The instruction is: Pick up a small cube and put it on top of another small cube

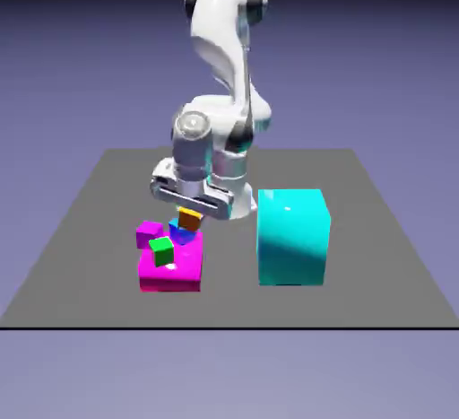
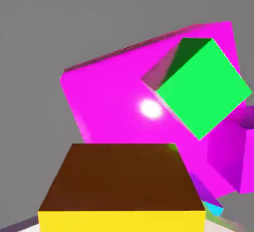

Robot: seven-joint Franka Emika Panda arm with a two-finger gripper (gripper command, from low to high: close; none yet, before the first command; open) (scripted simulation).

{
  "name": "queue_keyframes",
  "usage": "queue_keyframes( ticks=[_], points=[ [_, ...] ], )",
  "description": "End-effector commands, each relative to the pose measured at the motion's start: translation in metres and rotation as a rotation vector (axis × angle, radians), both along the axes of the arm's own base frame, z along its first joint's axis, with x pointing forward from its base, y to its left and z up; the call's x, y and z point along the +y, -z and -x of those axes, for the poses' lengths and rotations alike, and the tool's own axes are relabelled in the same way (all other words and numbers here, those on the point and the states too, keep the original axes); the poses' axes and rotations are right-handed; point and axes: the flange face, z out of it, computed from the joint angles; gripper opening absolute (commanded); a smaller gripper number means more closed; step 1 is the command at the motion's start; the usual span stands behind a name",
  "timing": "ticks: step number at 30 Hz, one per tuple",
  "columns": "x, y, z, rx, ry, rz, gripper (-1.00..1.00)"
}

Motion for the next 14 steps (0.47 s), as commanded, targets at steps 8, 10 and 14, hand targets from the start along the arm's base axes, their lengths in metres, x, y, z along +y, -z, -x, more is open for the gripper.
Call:
queue_keyframes(
  ticks=[8, 10, 14],
  points=[
    [-0.024, 0.028, 0.048, -0.045, 0.028, -0.100, -1.00],
    [-0.022, 0.054, 0.054, -0.045, 0.028, -0.100, -1.00],
    [-0.023, 0.043, 0.051, -0.045, 0.028, -0.100, 1.00]
  ],
)
